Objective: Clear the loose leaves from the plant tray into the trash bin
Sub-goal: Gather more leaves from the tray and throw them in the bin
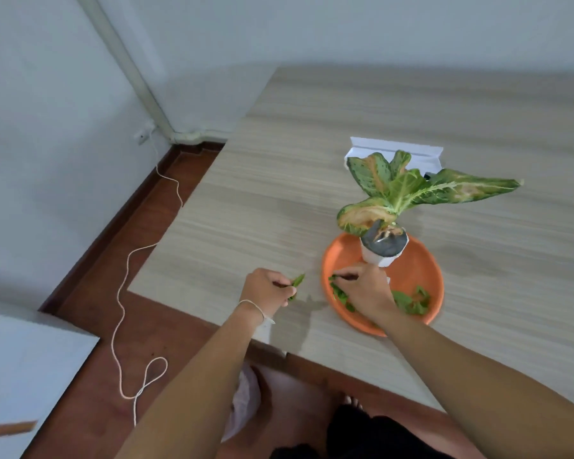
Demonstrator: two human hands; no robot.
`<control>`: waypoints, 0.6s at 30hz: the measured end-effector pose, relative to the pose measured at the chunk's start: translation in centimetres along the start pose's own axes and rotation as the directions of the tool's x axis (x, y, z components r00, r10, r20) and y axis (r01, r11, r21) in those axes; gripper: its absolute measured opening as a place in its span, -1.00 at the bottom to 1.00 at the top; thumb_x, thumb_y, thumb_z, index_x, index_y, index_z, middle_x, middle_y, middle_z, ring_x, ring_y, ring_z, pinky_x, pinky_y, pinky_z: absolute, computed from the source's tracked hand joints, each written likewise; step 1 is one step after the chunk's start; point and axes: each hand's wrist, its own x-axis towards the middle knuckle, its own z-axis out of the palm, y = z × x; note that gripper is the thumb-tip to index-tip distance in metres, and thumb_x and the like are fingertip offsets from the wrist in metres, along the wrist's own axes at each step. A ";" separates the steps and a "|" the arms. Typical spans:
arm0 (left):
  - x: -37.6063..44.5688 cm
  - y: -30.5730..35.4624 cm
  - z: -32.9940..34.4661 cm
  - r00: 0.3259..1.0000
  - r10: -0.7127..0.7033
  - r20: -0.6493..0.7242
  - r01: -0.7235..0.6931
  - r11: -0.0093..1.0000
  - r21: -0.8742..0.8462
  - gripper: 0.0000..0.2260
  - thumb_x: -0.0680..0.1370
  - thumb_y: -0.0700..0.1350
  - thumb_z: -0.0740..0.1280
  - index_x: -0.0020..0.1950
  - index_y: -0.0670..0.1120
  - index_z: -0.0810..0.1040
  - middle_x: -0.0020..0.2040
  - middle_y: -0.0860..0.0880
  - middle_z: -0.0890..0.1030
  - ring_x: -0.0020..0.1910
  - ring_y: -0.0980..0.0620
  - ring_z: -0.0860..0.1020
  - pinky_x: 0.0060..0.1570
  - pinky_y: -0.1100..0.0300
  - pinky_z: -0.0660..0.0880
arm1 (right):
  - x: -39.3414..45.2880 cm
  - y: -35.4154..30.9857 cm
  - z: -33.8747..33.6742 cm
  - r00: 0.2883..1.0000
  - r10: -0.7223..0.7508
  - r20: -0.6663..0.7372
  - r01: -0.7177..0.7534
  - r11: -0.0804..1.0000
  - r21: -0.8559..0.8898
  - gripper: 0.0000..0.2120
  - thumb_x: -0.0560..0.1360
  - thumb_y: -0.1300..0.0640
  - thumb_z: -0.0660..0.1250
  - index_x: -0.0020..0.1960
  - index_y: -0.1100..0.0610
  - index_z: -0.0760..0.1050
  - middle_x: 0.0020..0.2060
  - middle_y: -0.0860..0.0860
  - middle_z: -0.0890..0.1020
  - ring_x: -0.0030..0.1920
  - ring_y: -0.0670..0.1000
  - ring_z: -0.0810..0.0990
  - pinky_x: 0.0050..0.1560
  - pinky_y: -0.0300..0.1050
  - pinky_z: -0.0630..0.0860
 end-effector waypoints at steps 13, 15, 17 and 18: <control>-13.6 -20.3 -18.1 0.879 -0.292 -0.376 0.220 0.950 -0.222 -0.96 0.38 -0.27 0.51 -0.20 -0.17 0.72 -0.36 -0.07 0.68 -0.49 0.23 0.58 -0.37 0.34 0.56 | -7.4 -13.5 23.8 0.838 -0.340 0.427 0.389 0.921 -0.030 -0.90 0.37 0.21 0.51 -0.12 0.08 0.73 -0.23 0.00 0.73 -0.24 -0.06 0.67 -0.15 -0.26 0.50; -14.4 -23.2 -19.0 0.858 -0.335 -0.389 0.243 0.932 -0.267 -0.96 0.40 -0.30 0.49 -0.17 -0.21 0.71 -0.38 -0.10 0.65 -0.54 0.27 0.54 -0.39 0.32 0.56 | -8.9 -14.0 27.8 0.802 -0.348 0.486 0.413 0.910 -0.031 -0.90 0.38 0.21 0.51 -0.11 0.11 0.73 -0.22 0.02 0.73 -0.24 -0.06 0.65 -0.18 -0.33 0.45; -14.3 -26.6 -18.6 0.827 -0.390 -0.406 0.290 0.913 -0.286 -0.95 0.39 -0.28 0.49 -0.18 -0.18 0.72 -0.38 -0.08 0.67 -0.54 0.27 0.55 -0.37 0.32 0.55 | -9.9 -13.4 31.7 0.757 -0.362 0.544 0.461 0.886 -0.052 -0.90 0.38 0.20 0.51 -0.10 0.12 0.73 -0.20 0.03 0.73 -0.22 -0.08 0.62 -0.22 -0.44 0.37; -14.0 -28.6 -17.9 0.810 -0.421 -0.408 0.320 0.901 -0.294 -0.95 0.36 -0.25 0.50 -0.21 -0.13 0.73 -0.36 -0.07 0.69 -0.50 0.23 0.58 -0.32 0.29 0.57 | -10.2 -12.6 33.6 0.740 -0.353 0.572 0.462 0.885 -0.051 -0.90 0.38 0.21 0.51 -0.11 0.13 0.73 -0.20 0.04 0.73 -0.22 -0.08 0.61 -0.23 -0.48 0.36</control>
